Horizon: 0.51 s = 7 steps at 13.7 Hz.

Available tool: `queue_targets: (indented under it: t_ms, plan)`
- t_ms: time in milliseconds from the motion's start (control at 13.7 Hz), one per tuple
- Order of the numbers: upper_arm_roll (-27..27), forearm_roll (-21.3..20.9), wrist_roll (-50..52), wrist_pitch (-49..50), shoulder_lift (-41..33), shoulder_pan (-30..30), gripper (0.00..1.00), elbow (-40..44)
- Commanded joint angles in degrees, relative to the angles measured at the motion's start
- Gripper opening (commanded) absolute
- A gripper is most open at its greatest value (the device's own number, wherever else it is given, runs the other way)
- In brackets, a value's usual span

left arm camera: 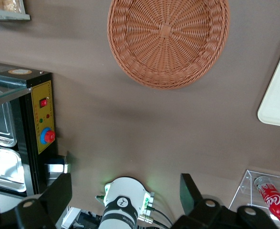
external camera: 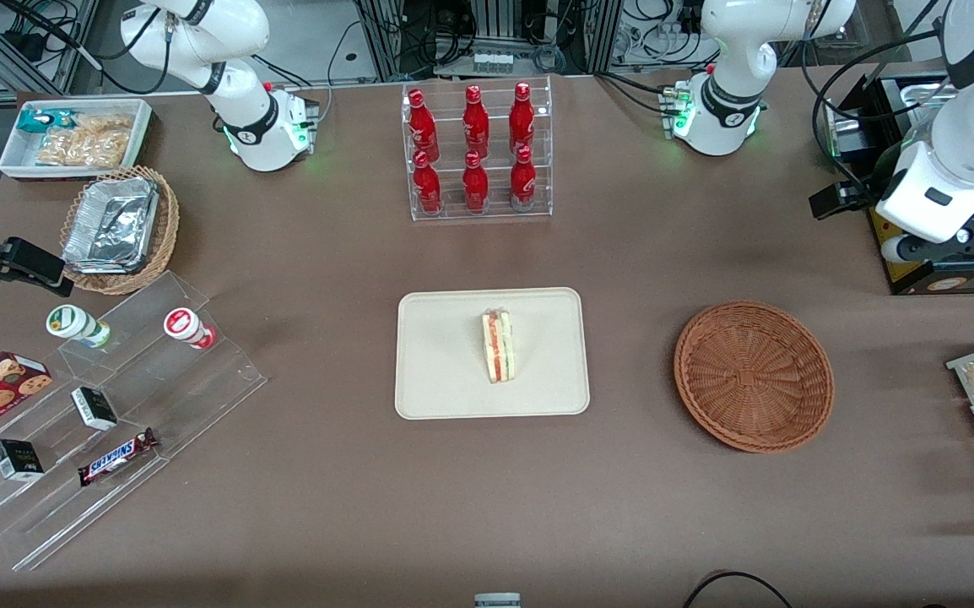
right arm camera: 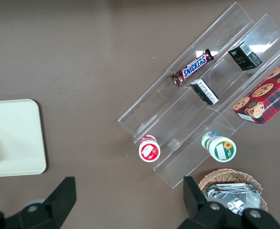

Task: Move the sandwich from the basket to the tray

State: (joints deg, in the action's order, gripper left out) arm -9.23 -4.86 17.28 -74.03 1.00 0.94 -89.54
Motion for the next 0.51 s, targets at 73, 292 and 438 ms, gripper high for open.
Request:
queue_targets:
  t_ms: [73, 292, 438]
  plan:
    - [-5.9, 0.7, -2.0, -0.9, -2.5, 6.2, 1.00, -1.7]
    - [-9.0, 4.1, -6.5, -1.2, -2.1, 10.6, 1.00, -1.5]
    - [-9.0, 4.3, -6.2, -1.6, -1.8, 10.4, 1.00, -1.2]
